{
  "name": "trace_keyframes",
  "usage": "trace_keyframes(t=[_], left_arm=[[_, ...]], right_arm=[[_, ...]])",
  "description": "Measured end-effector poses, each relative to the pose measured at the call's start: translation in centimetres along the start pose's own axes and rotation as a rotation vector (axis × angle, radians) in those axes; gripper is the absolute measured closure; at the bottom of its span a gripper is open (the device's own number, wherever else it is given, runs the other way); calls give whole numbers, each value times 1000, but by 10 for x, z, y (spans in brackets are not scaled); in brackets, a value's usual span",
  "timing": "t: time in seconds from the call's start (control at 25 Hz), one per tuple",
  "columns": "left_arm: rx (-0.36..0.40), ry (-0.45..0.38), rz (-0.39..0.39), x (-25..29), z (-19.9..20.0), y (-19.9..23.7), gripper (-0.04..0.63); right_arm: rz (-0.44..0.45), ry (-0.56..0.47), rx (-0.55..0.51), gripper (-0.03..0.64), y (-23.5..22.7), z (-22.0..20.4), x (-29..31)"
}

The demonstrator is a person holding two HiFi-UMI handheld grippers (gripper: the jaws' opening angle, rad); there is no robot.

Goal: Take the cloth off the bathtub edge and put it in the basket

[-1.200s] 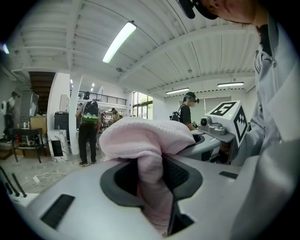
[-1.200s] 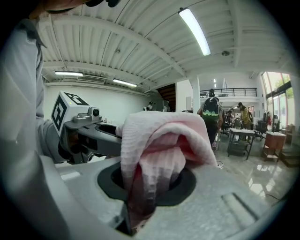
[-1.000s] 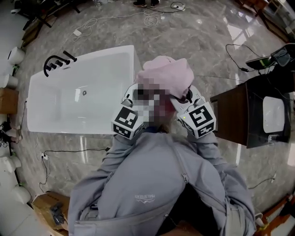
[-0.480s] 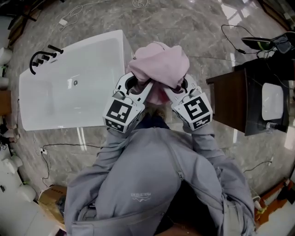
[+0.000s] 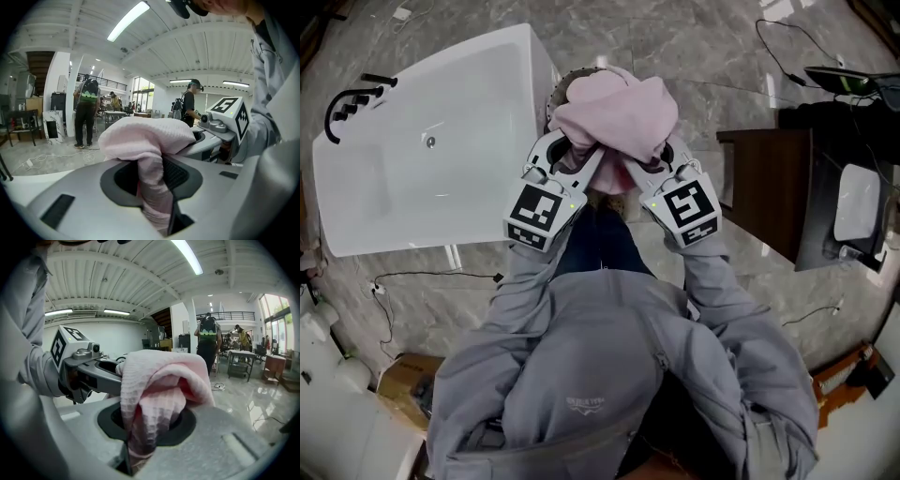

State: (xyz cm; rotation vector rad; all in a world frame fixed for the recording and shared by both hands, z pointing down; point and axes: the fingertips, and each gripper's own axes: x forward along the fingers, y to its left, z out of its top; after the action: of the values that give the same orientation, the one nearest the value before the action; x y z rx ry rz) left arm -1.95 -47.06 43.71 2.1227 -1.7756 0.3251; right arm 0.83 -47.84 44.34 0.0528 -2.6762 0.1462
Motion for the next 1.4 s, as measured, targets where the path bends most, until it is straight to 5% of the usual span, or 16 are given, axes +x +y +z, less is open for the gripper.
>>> trace_keyframes(t=[0.6, 1.16, 1.4], left_arm=[[-140, 176, -24, 69, -129, 59, 482], [-278, 403, -31, 118, -229, 88, 480], [-262, 533, 20, 126, -262, 106, 425]], right_arm=[[56, 200, 64, 523, -32, -115, 99], [80, 496, 108, 522, -51, -208, 161], [58, 615, 287, 447, -65, -241, 180]])
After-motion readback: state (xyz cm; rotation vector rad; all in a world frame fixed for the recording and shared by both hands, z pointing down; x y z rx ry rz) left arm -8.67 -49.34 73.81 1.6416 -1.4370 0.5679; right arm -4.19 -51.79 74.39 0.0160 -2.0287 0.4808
